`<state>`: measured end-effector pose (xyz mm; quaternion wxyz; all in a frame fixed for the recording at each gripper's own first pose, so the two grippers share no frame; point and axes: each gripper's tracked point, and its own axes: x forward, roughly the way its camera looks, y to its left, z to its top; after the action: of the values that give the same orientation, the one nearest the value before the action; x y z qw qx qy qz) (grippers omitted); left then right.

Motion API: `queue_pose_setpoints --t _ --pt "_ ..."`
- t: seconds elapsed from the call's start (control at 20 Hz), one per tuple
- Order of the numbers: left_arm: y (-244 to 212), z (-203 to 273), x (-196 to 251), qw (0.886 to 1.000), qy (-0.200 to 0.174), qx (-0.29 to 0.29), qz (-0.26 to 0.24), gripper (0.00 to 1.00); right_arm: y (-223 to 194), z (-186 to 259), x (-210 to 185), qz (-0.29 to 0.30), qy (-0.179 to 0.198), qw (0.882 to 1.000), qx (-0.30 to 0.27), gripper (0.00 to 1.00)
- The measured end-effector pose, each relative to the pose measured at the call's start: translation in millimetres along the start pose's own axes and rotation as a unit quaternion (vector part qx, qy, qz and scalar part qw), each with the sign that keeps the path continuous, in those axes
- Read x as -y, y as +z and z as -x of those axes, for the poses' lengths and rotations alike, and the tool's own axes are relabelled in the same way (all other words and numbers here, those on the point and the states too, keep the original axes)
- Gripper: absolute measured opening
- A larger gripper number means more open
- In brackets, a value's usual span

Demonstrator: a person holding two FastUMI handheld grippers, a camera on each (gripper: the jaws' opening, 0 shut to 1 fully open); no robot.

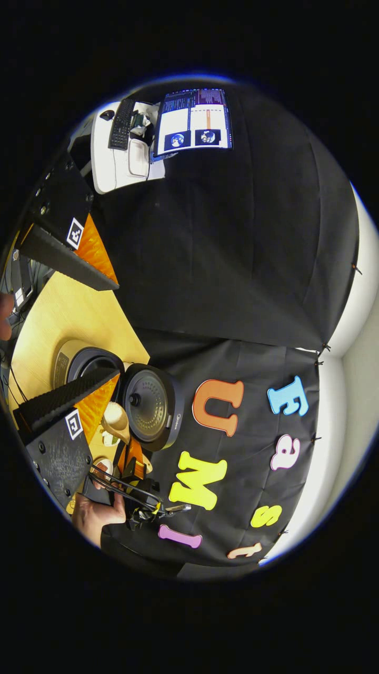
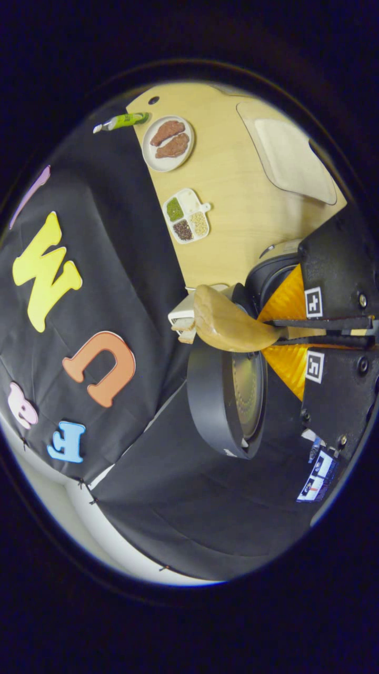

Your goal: Close the left gripper, press the button to open the rice cooker; take a wooden spoon from the chopstick holder with the right hand, scoop a spoonful of rice and pour it into the rice cooker, then put the wooden spoon back into the chopstick holder.

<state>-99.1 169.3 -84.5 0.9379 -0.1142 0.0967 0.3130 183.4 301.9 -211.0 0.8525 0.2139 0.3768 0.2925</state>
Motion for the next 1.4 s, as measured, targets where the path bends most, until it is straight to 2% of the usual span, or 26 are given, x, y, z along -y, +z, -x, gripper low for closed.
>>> queue_pose_setpoints --t 1.4 --pt "1.7 5.2 -1.1 1.0 -0.002 0.01 0.005 0.95 1.9 -1.6 0.9 0.054 -0.044 0.998 0.003 0.1"
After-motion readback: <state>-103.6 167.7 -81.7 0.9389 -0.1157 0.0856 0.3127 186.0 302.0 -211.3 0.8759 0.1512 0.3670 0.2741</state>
